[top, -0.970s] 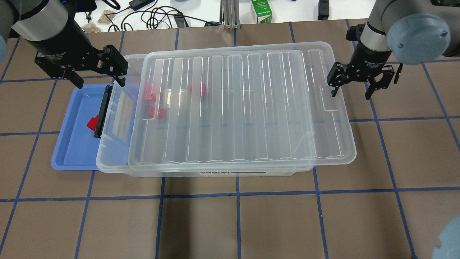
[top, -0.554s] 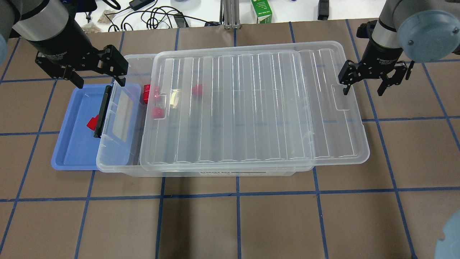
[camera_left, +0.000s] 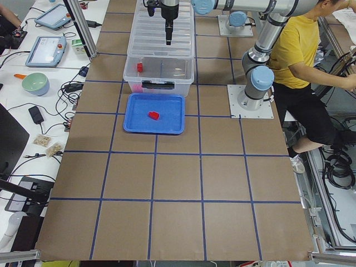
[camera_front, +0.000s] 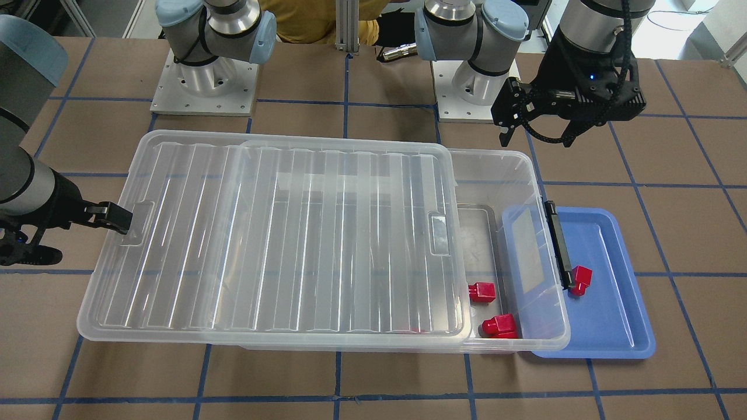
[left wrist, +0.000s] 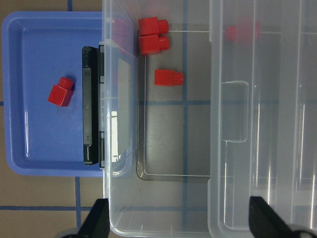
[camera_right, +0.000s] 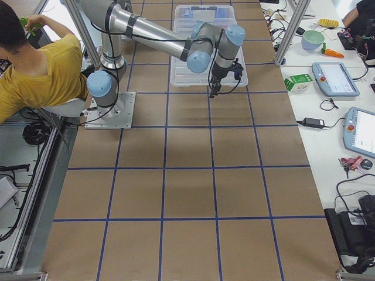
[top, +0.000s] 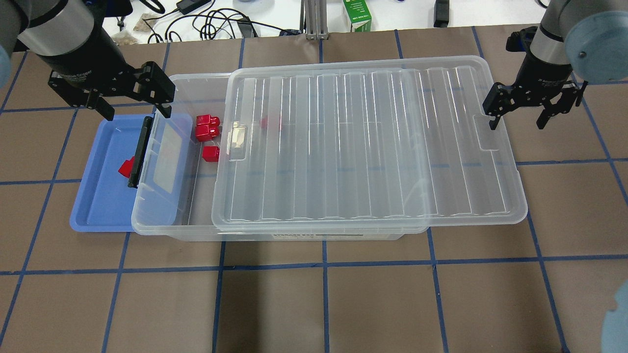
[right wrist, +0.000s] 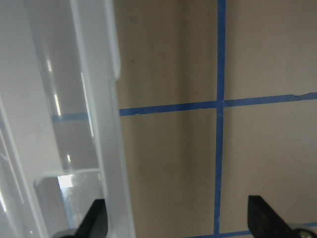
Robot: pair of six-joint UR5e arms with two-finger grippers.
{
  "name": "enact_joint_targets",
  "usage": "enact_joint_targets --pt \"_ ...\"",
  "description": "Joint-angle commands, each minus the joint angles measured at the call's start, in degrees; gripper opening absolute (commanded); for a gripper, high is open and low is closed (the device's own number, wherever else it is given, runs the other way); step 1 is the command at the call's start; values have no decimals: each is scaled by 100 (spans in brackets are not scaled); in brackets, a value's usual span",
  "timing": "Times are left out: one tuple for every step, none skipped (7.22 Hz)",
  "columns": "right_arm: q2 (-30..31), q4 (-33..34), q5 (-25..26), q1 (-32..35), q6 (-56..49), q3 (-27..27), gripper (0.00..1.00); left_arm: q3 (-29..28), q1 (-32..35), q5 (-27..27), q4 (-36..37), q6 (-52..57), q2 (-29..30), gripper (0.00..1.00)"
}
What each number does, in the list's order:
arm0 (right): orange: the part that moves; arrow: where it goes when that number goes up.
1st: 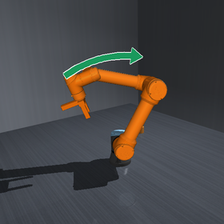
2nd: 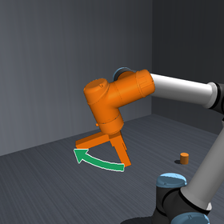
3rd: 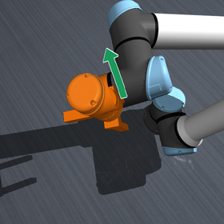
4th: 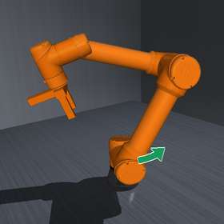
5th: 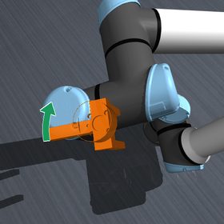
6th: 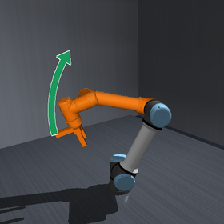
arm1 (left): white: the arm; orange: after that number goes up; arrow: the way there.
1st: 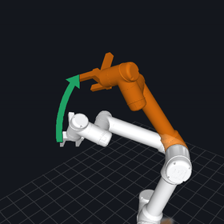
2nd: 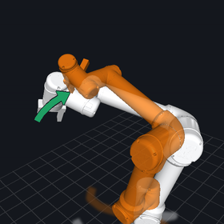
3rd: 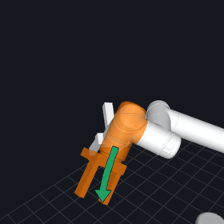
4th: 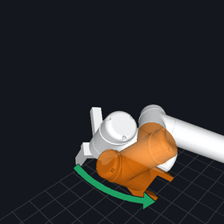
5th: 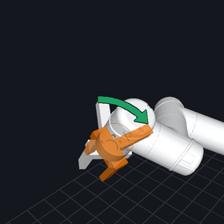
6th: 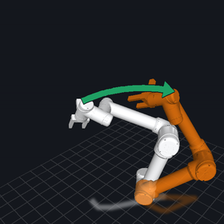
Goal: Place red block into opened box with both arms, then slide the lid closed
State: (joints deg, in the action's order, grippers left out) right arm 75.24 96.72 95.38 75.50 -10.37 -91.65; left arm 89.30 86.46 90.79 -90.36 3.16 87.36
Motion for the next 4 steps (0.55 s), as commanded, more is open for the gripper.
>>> enact_joint_targets --pt "0 4 42 -105 -123 6 100 0 -6 0 1 0 0 100" --pt "0 4 68 -184 -219 6 100 0 2 0 1 0 0 100" --pt "9 13 94 -202 -289 6 100 0 2 0 1 0 0 100" --pt "0 4 147 -228 -299 6 100 0 2 -9 -8 0 0 100"
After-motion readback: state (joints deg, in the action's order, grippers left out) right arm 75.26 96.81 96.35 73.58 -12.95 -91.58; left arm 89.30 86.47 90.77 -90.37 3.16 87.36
